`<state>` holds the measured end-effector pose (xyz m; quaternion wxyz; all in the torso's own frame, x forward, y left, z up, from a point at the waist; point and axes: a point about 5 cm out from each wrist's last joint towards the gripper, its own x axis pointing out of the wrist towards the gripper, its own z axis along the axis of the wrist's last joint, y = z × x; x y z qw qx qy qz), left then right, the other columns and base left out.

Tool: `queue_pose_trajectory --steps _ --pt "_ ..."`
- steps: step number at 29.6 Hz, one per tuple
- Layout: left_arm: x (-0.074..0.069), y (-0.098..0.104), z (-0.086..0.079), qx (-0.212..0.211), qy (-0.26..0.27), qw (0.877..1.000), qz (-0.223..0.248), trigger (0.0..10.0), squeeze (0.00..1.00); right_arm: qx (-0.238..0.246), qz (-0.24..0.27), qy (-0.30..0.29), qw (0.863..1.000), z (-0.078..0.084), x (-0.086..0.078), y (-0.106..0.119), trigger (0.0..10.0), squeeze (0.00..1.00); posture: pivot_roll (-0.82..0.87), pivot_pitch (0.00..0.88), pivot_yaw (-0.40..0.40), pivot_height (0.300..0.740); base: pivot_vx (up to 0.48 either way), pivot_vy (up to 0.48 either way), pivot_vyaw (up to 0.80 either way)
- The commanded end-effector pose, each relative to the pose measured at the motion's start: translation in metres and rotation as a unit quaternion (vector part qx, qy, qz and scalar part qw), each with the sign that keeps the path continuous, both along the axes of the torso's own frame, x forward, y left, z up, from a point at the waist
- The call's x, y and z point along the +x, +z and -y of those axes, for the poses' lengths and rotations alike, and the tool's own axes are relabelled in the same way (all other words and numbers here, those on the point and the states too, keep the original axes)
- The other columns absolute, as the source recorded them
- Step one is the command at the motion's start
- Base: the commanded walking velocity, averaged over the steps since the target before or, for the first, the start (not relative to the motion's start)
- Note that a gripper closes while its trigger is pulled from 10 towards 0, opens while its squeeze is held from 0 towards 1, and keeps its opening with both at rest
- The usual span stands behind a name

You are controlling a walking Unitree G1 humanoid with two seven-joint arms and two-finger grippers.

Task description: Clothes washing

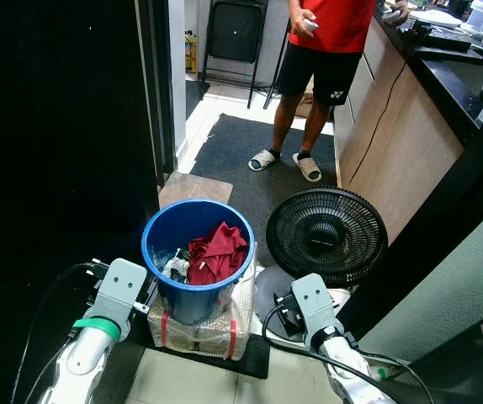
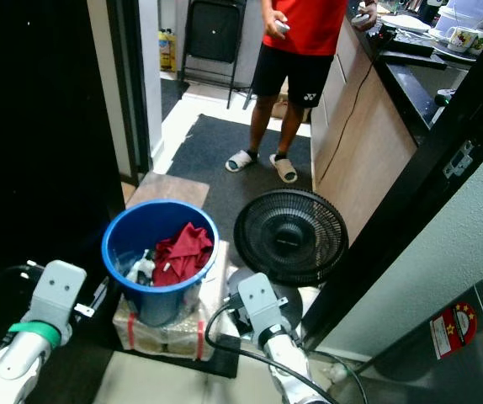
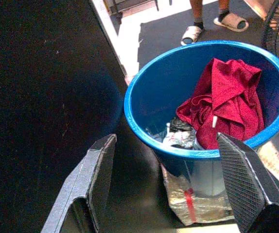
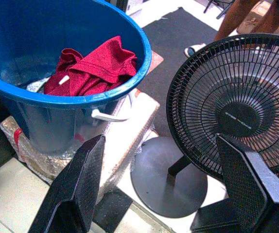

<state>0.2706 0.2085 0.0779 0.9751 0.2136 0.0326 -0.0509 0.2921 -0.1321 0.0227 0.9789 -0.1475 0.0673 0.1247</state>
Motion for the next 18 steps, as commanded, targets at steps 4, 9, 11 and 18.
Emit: queue_pose_trajectory --steps 4,9,11,18 --pt "-0.012 -0.009 -0.018 0.076 -0.006 0.997 -0.022 10.0 0.0 0.007 -0.008 -0.024 1.0 0.009 -0.003 -0.004 10.0 0.0 0.06 0.027 -0.018 0.74 0.0 0.0 0.0" --pt "-0.013 -0.012 -0.024 0.096 -0.006 0.995 -0.028 10.0 0.0 0.017 -0.007 -0.035 0.999 0.01 -0.004 -0.004 10.0 0.0 0.05 0.03 -0.004 0.74 0.0 0.0 0.0" --pt "-0.014 -0.011 -0.025 0.143 -0.025 0.989 -0.022 10.0 0.0 0.023 -0.005 -0.04 0.999 0.01 -0.004 -0.003 10.0 0.0 0.05 0.031 0.009 0.74 0.0 0.0 0.0" --pt "-0.018 -0.01 -0.051 0.209 -0.026 0.977 -0.042 10.0 0.0 0.028 -0.009 -0.053 0.998 0.011 -0.011 -0.009 10.0 0.0 0.05 0.036 0.021 0.74 0.0 0.0 0.0"
